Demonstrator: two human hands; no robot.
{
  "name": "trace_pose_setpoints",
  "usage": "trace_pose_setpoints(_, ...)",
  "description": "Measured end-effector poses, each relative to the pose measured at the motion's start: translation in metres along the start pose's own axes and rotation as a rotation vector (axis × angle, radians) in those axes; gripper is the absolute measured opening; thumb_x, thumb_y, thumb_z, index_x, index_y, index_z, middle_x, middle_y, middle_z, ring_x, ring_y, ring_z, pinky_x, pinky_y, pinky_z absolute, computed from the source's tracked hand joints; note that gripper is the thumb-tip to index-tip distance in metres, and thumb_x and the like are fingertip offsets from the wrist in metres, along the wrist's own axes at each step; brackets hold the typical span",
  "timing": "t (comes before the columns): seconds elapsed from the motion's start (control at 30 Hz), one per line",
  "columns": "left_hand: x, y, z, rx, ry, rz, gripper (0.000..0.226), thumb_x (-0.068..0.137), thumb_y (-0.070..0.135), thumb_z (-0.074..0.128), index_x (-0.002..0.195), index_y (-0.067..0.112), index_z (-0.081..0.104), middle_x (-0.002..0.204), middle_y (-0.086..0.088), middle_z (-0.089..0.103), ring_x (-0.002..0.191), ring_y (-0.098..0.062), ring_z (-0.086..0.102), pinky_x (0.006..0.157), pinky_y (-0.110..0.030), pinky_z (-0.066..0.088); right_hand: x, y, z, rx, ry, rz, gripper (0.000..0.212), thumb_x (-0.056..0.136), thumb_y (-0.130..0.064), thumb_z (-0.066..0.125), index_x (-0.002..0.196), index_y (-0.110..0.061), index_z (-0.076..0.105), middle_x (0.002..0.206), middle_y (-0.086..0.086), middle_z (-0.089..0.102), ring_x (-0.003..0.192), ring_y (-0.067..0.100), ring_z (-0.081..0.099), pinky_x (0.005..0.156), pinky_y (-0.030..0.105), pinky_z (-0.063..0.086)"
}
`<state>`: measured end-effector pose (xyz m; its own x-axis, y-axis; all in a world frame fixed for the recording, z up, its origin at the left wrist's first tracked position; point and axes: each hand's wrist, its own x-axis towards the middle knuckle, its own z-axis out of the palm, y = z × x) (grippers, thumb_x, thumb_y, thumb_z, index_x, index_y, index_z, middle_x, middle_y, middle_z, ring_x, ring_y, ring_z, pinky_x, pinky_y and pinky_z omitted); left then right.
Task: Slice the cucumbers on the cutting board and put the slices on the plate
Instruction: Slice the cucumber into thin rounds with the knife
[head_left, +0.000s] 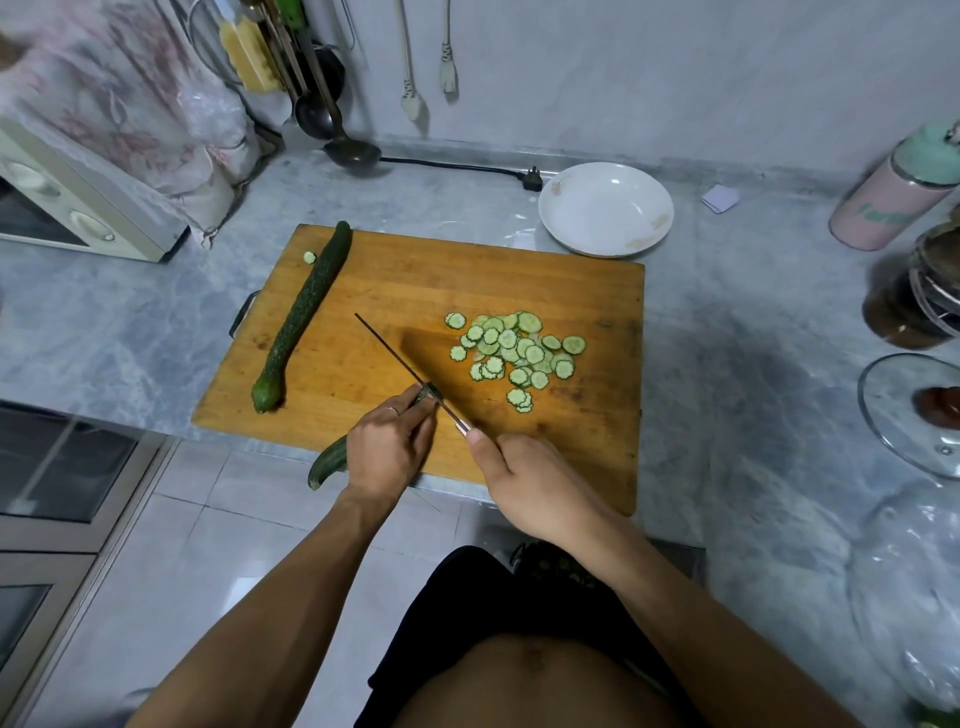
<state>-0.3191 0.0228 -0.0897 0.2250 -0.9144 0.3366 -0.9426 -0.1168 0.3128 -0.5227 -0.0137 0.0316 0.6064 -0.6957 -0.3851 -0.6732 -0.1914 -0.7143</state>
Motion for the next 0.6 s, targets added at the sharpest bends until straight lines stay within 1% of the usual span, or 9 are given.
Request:
trace_pose_setpoints(0.03,0.0004,0.0014,-0.0009,-0.005,0.007,-0.002,0.031,0.093,0.034,0.050,0.103,0.021,0.077,0.120,-0.003,0.070,0.093,-0.023,0.071,0.063,-0.026,0.051,-0.0005,0.0003,0.0002,-0.003,0.006,-0.002,0.054,0.106,-0.048,0.025,0.064,-0.019,0.043,0.069,0.002,0.049,0.072,0.020,0.049,0.064,0.032,0.034)
trace_pose_setpoints(0.1,0.0004,0.0034,-0.0020,-0.020,0.031,0.018,0.031,0.093,0.031,0.051,0.104,0.020,0.077,0.119,-0.004,0.071,0.091,-0.024,0.071,0.062,-0.026,0.052,-0.0006,0.0010,-0.0002,-0.002,0.013,-0.007,0.054,0.106,-0.047,0.025,0.063,-0.018,0.042,0.067,0.001,0.048,0.068,0.019,0.047,0.063,0.031,0.032)
trace_pose_setpoints(0.2,-0.0001,0.0029,-0.0022,-0.043,0.083,0.061,0.026,0.093,0.026,0.056,0.107,0.018,0.077,0.119,-0.003,0.071,0.091,-0.022,0.072,0.063,-0.028,0.054,0.0004,0.0031,-0.0018,-0.004,0.001,0.002,0.056,0.106,-0.048,0.025,0.062,-0.017,0.042,0.065,0.001,0.046,0.062,0.013,0.044,0.057,0.033,0.030)
trace_pose_setpoints(0.27,0.0003,0.0025,-0.0014,-0.042,0.104,0.082,0.023,0.093,0.022,0.060,0.107,0.017,0.077,0.117,-0.002,0.071,0.092,-0.020,0.072,0.063,-0.029,0.056,0.0003,0.0044,-0.0035,-0.005,-0.004,0.008,0.056,0.105,-0.049,0.025,0.063,-0.016,0.043,0.066,0.001,0.048,0.061,0.012,0.044,0.053,0.033,0.032)
trace_pose_setpoints(0.37,0.0008,0.0050,-0.0020,-0.017,0.129,0.107,0.021,0.093,0.018,0.060,0.107,0.016,0.076,0.114,-0.001,0.073,0.091,-0.020,0.072,0.061,-0.029,0.056,-0.0010,0.0043,-0.0051,-0.011,-0.011,0.012,0.056,0.105,-0.050,0.025,0.066,-0.015,0.046,0.070,0.004,0.052,0.063,0.013,0.048,0.055,0.033,0.035)
trace_pose_setpoints(0.47,0.0009,0.0090,-0.0046,-0.011,0.147,0.121,0.024,0.093,0.017,0.056,0.107,0.015,0.076,0.114,0.000,0.072,0.090,-0.020,0.071,0.061,-0.028,0.054,-0.0015,0.0033,-0.0044,-0.016,-0.026,0.014,0.053,0.105,-0.050,0.024,0.066,-0.020,0.044,0.075,0.004,0.053,0.069,0.017,0.050,0.058,0.034,0.034)
trace_pose_setpoints(0.53,0.0008,0.0099,-0.0051,-0.006,0.156,0.124,0.023,0.092,0.015,0.058,0.107,0.014,0.076,0.114,0.000,0.072,0.089,-0.020,0.070,0.060,-0.027,0.053,-0.0010,0.0028,-0.0038,-0.014,-0.029,0.017,0.052,0.105,-0.050,0.024,0.067,-0.021,0.044,0.075,0.004,0.052,0.070,0.018,0.050,0.060,0.032,0.034)
trace_pose_setpoints(0.6,0.0016,0.0096,-0.0051,-0.009,0.161,0.125,0.022,0.091,0.013,0.061,0.107,0.014,0.076,0.114,0.000,0.072,0.088,-0.020,0.070,0.061,-0.026,0.053,0.0003,0.0023,-0.0036,-0.005,-0.032,0.023,0.053,0.105,-0.050,0.023,0.067,-0.020,0.044,0.074,0.003,0.052,0.070,0.018,0.051,0.058,0.033,0.034)
